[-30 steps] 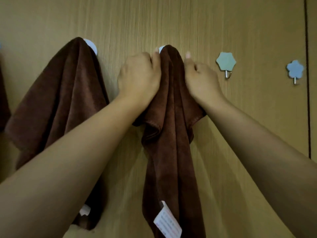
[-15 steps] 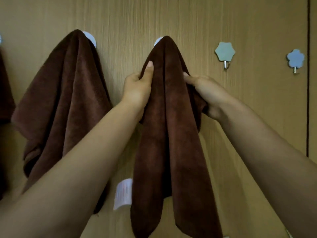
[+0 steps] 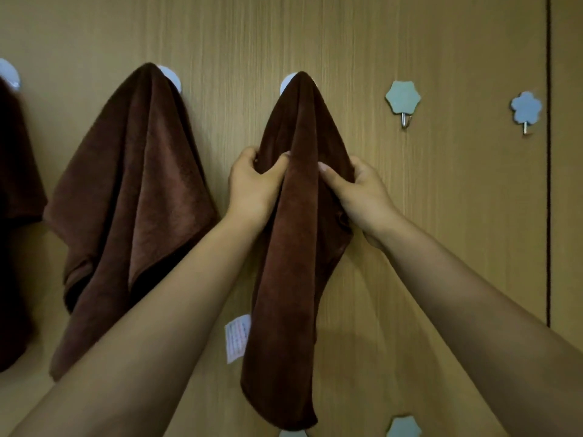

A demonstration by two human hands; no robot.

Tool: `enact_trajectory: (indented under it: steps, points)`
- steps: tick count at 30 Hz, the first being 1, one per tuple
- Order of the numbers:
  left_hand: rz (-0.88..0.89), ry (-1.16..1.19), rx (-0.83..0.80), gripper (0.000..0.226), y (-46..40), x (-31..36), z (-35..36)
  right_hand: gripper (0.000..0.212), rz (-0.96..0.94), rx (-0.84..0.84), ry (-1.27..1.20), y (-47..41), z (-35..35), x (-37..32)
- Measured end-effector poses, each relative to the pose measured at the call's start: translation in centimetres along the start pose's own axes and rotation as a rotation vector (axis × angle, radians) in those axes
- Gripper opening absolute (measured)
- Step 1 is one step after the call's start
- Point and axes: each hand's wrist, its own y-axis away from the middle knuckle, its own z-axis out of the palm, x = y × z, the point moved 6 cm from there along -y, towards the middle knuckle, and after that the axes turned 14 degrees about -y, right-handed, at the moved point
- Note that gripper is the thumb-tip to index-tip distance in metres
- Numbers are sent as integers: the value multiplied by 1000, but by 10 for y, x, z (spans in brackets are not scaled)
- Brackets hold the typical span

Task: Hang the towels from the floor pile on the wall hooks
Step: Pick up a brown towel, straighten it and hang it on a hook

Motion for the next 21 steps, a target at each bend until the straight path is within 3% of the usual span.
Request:
enact_trajectory:
  steps: [9,14,17,21]
  points:
    - [-17,-8,-15,27,39,-29,-4,34,-2,100,109,40,-4,16]
    - [-58,-106,21,27,62,-45,-12,23,15,174,276,75,-16,34]
    - [-40,-235,36,20,89,-47,-16,25,12,125,510,102,-18,39]
    - [-34,-305,3,35,132,-64,-20,26,-2,-13,776,138,-9,54]
